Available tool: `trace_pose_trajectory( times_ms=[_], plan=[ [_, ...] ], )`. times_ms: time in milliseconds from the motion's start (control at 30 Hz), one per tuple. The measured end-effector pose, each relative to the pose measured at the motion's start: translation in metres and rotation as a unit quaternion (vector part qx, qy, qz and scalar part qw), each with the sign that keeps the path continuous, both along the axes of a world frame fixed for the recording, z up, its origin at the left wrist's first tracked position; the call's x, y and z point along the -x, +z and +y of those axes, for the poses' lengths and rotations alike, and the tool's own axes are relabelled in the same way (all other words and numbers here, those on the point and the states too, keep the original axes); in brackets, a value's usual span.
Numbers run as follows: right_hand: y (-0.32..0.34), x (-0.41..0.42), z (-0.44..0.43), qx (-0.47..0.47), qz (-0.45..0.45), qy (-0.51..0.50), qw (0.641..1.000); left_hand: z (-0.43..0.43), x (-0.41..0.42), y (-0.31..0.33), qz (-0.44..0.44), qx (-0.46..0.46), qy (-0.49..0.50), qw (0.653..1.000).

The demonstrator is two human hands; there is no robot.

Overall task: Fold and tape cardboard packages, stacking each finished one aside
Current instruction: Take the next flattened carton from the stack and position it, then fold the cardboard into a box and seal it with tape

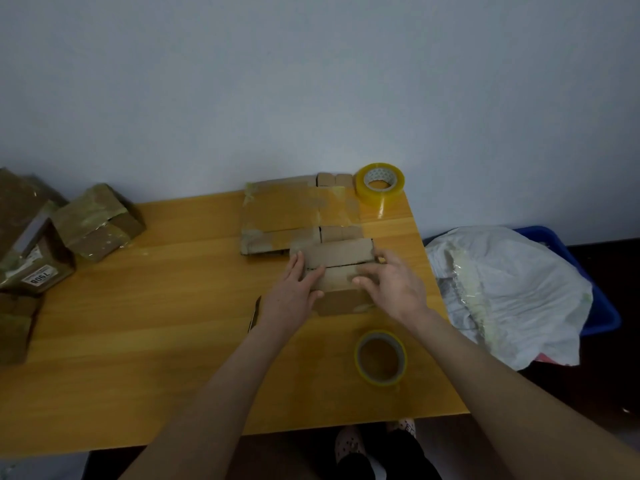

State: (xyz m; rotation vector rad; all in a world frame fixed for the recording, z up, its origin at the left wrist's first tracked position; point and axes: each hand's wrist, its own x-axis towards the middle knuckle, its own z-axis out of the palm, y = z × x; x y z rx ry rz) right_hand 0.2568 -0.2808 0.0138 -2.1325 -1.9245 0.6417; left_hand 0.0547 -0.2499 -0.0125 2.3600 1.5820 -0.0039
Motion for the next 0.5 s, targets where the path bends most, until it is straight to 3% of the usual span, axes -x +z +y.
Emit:
trace_pose_trajectory(
  times_ms=[67,100,200,267,400,500],
  plan=[
    [0.0,-0.009,-0.017,-0.079,-0.019,-0.025,0.996,0.0,0.001,0.0,-0.014,-0.005,-0.001,1.0],
    [-0.001,-0.014,-0.027,-0.065,-0.029,-0.018,0.997,0.0,0.001,0.0,-0.019,-0.007,-0.001,1.0],
    [-0.015,-0.009,-0.052,0.154,-0.058,0.045,0.985,-0.001,0.002,-0.002,-0.028,-0.021,-0.004,0.999],
    [-0.027,0.01,-0.062,0.244,-0.093,0.07,0.963,-0.001,0.001,-0.003,-0.031,-0.021,-0.003,0.999],
    [-0.061,0.044,-0.075,0.267,-0.124,0.078,0.952,0.0,0.003,-0.004,-0.049,-0.013,0.004,0.999],
    [-0.067,0.038,-0.076,0.265,-0.078,0.028,0.961,0.001,0.005,-0.006,-0.053,-0.013,0.004,0.998]
  ],
)
